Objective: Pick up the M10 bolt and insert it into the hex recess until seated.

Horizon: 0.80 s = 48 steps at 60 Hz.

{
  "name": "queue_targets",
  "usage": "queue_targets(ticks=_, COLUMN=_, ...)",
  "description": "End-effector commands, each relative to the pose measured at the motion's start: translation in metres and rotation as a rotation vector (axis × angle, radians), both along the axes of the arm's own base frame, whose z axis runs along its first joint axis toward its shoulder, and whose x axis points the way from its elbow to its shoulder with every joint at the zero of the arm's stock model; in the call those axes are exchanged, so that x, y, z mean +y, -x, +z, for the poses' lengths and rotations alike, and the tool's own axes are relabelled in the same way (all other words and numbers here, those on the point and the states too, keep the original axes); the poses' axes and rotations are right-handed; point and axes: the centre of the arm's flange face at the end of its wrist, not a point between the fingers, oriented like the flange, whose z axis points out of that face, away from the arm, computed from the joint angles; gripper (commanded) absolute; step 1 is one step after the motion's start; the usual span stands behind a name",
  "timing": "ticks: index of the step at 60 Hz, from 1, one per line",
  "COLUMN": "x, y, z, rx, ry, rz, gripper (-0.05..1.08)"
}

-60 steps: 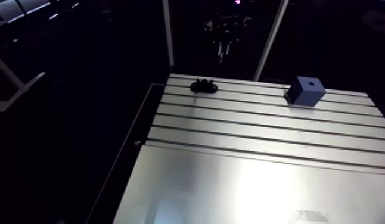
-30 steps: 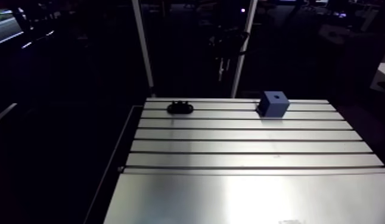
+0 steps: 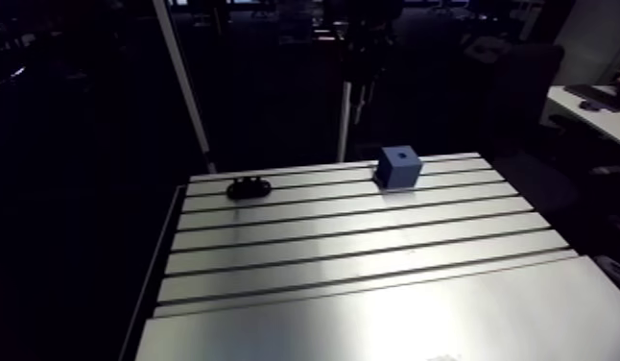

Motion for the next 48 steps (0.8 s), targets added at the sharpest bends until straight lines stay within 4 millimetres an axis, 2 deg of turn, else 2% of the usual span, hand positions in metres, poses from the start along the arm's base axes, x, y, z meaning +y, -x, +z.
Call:
queue_targets(ticks=1, x=0.056, y=0.023, z=0.001, rx=-0.055, ry=-0.022, rz=-0.024, gripper=1.02)
queue_targets(ticks=25, x=0.065, y=0.038, z=-0.024, rx=-0.091, ry=-0.074, rz=-0.034, gripper=1.02)
queue_targets(ticks=29, x=0.067, y=0.047, z=-0.032, rx=-0.077, ry=-0.077, rz=-0.040, gripper=1.02)
queue_targets(ticks=34, x=0.070, y=0.054, z=-0.032, rx=-0.049, ry=-0.083, rz=-0.043, gripper=1.02)
queue_targets(ticks=39, x=0.082, y=0.063, z=-0.040, rx=-0.040, ry=-0.078, rz=-0.059, gripper=1.02)
queue_targets(ticks=48, x=0.102, y=0.067, z=-0.042, rx=-0.037, ry=-0.065, rz=-0.079, gripper=1.02)
